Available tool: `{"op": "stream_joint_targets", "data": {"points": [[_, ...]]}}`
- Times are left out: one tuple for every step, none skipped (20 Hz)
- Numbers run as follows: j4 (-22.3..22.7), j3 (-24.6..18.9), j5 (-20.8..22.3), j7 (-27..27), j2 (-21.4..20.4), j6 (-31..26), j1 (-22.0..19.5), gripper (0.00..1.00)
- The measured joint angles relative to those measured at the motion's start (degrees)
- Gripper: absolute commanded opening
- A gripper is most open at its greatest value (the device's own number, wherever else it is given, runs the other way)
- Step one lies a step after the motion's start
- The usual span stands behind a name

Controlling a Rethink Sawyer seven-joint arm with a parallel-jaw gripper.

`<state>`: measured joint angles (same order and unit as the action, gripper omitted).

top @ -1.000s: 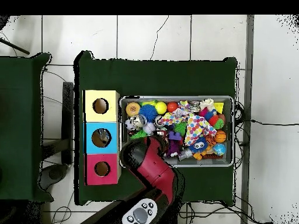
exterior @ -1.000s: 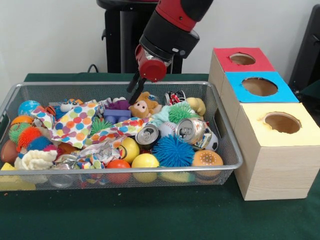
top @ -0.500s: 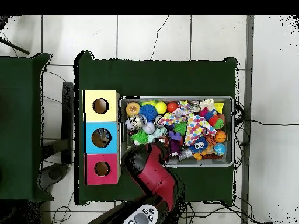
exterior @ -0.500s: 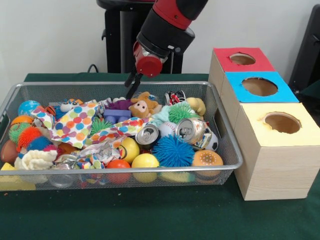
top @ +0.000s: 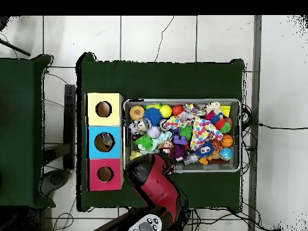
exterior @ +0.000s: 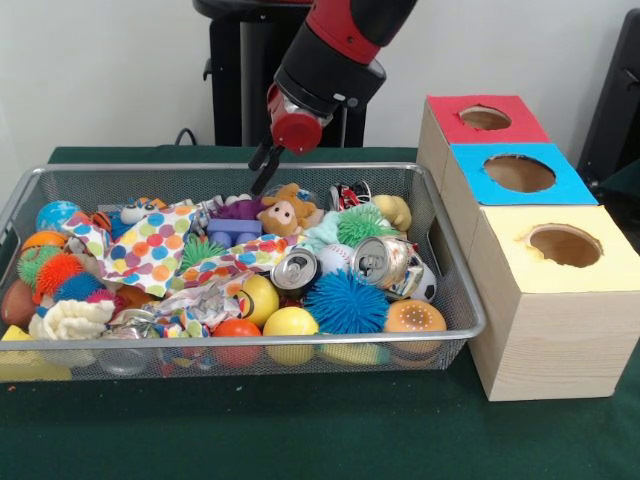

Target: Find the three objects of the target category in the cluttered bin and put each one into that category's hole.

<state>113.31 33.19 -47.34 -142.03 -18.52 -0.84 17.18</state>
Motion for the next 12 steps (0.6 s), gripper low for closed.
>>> {"op": "stream_joint_targets", "data": {"points": [[0.0, 0.0, 0.0, 0.0, 0.0, 0.1, 0.0, 1.00], [0.3, -0.3, -0.1, 0.0, 0.0, 0.6, 0.0, 1.00], [0.6, -0.6, -0.1, 0.0, 0.0, 1.1, 0.0, 1.00], [1.0, -0.9, -0.1, 0.0, 0.0, 1.5, 0.0, 1.00], [1.3, -1.0, -0.1, 0.0, 0.0, 1.7, 0.0, 1.00], [1.5, -1.1, -0.1, 0.0, 0.0, 1.8, 0.0, 1.00], [1.8, -1.2, -0.1, 0.0, 0.0, 1.9, 0.0, 1.00], [2.3, -1.4, -0.1, 0.0, 0.0, 1.9, 0.0, 1.00], [2.6, -1.6, -0.1, 0.0, 0.0, 2.0, 0.0, 1.00], [2.8, -1.7, -0.1, 0.0, -0.1, 2.1, 0.0, 1.00], [3.0, -1.8, -0.1, 0.0, -0.1, 2.1, 0.0, 1.00], [3.3, -2.1, -0.2, 0.0, -0.1, 2.3, 0.0, 1.00]]}}
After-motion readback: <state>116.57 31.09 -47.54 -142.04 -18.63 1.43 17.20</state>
